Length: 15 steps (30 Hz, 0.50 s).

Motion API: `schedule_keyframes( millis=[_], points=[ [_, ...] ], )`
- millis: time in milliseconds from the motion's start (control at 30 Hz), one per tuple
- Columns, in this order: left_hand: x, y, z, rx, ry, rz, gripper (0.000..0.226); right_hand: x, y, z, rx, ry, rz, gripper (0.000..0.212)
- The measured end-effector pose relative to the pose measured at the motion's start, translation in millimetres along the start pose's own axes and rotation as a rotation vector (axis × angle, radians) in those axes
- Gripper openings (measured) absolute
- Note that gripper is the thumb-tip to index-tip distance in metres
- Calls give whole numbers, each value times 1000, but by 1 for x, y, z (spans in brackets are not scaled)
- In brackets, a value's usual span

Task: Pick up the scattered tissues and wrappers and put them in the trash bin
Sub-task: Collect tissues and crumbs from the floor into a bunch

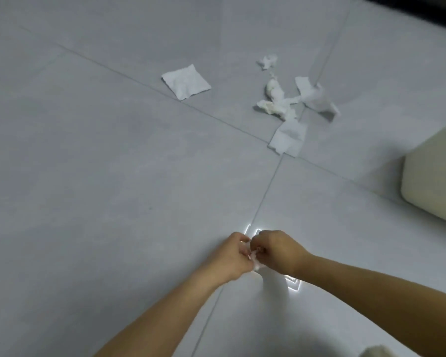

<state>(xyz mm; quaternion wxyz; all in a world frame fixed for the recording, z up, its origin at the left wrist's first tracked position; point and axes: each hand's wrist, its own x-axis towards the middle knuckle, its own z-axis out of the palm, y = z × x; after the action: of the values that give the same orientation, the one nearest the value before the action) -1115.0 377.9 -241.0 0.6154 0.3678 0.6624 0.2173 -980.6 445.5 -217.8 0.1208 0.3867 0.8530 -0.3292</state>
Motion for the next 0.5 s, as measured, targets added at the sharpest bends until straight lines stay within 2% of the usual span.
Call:
schedule_keyframes(
  millis=[167,267,400,500],
  points=[
    [39,94,0,129,43,246,41,-20,40,-75,197,367,144,11],
    [53,159,1,204,71,380,35,-43,66,-129,283,532,168,21],
    [60,254,35,274,79,583,34,-100,114,-204,363,774,166,23],
    [70,323,97,430,105,751,47,-160,159,-248,319,962,161,25]
  ],
)
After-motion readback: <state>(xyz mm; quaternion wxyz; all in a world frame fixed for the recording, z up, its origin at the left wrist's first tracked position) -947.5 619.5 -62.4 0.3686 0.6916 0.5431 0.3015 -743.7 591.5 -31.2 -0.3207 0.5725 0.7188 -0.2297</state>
